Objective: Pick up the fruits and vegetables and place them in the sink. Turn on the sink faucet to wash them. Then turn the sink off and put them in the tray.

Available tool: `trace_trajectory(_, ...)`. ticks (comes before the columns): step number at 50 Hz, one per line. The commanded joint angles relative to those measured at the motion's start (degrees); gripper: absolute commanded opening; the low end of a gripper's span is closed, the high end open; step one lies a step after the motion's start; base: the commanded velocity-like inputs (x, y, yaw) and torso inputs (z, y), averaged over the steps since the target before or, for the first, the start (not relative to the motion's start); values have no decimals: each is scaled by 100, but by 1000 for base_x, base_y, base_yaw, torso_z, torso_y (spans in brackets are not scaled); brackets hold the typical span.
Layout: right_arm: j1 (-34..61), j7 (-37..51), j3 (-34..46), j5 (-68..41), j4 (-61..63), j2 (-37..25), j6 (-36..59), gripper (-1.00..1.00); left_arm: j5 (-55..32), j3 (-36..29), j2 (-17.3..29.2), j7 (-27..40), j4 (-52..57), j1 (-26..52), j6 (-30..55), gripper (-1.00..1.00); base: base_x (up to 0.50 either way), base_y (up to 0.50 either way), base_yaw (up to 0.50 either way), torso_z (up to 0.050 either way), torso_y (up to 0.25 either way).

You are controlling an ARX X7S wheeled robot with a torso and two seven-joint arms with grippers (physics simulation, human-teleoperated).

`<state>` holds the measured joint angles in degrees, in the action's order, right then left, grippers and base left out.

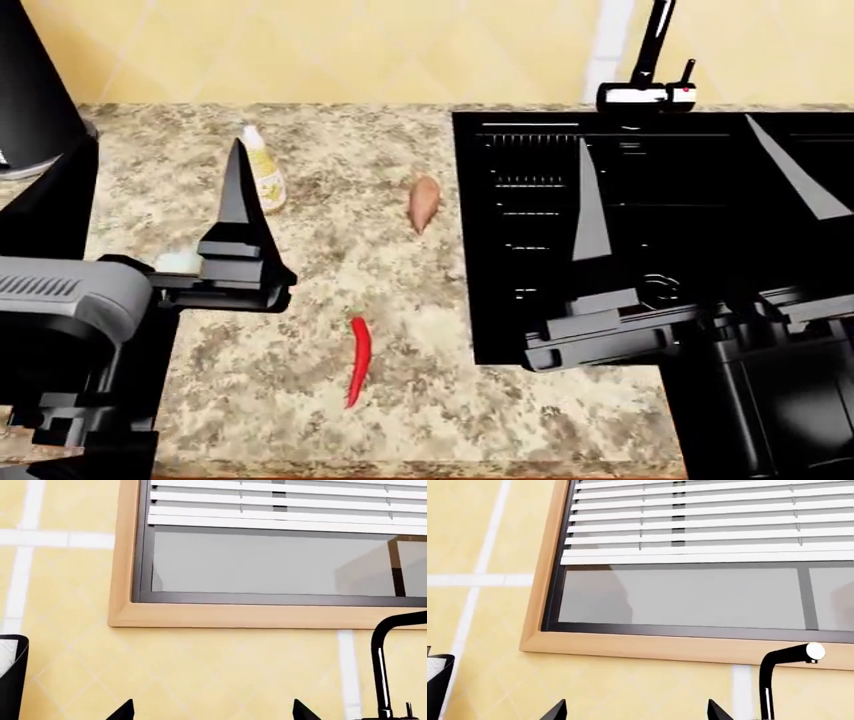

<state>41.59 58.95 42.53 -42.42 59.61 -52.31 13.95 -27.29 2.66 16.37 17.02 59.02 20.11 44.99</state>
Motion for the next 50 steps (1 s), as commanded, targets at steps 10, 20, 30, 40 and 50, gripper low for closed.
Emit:
trace_trajectory(10, 191, 57, 434, -64, -105, -231, -650, 100, -263, -127, 187, 245, -37, -16, -135, 100, 500, 154, 0, 0, 1)
trace_trajectory(20, 2679, 197, 405, -3993, -2091, 495, 1036, 100, -549, -146, 346, 477, 49, 27, -115, 100, 0, 0, 0, 0, 1)
trace_trajectory(30, 3485, -265, 890, -4559, -4022, 1469, 1873, 100, -774, -135, 512, 663, -9, 55, -233, 100, 0, 0, 0, 0, 0)
trace_trajectory(40, 3657, -469, 1294, -4855, -4986, 1977, 2400, 100, -791, -184, 599, 732, -111, 50, -346, 100, 0, 0, 0, 0, 0)
trace_trajectory(50, 3597, -771, 1506, -4887, -5423, 2266, 2544, 100, -790, -249, 679, 819, -130, 43, -419, 100, 0, 0, 0, 0, 0)
